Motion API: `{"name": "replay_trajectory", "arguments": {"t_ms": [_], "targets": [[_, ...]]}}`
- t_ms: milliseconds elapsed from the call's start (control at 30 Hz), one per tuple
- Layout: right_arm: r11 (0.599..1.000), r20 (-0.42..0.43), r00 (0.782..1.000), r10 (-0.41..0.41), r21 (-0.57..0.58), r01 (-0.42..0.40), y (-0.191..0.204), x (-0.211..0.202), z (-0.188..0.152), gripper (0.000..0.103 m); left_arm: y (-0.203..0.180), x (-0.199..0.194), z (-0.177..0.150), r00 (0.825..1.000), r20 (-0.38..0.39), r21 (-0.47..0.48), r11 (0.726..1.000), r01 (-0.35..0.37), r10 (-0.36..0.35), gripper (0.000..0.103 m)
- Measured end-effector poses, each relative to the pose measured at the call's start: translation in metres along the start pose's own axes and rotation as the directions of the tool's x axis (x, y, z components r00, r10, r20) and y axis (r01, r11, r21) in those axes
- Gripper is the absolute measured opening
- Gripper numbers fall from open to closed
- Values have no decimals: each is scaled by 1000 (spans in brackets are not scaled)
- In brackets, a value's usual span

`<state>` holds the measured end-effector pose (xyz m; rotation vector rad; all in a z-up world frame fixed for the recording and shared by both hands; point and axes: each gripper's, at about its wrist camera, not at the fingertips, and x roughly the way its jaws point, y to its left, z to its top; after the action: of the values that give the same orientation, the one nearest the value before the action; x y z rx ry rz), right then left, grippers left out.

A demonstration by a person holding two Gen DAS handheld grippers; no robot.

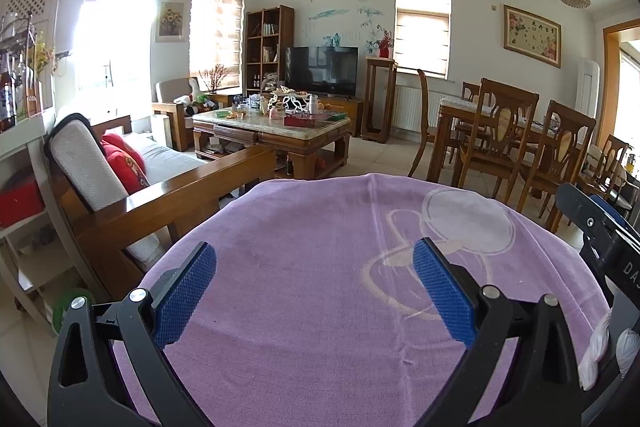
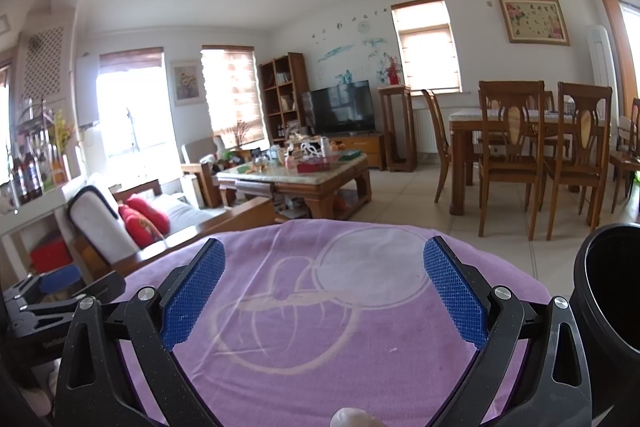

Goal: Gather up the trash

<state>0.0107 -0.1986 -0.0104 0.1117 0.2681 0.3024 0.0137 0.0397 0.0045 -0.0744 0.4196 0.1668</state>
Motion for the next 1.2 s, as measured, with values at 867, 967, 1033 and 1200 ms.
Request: {"name": "replay_trajectory", "arguments": {"t_ms": [867, 967, 1033, 1200], "targets": [[1000, -3, 1000, -8, 6, 8, 0, -3, -2, 98, -1, 0, 2, 1000, 7, 2, 1000, 3, -3, 98], [1000, -4, 1000, -11, 9, 12, 0, -3, -3, 98, -1, 1, 2, 1000, 5, 2, 1000, 4, -4, 98], [1000, -4, 1000, -15, 11, 15, 0, -4, -4, 98, -1, 1, 1, 1000, 1, 2, 1000, 2, -2, 98], [1000, -10, 1000, -23, 16, 23, 4, -2, -3, 98, 0, 3, 2, 1000, -5, 0, 1000, 2, -2, 98]]}}
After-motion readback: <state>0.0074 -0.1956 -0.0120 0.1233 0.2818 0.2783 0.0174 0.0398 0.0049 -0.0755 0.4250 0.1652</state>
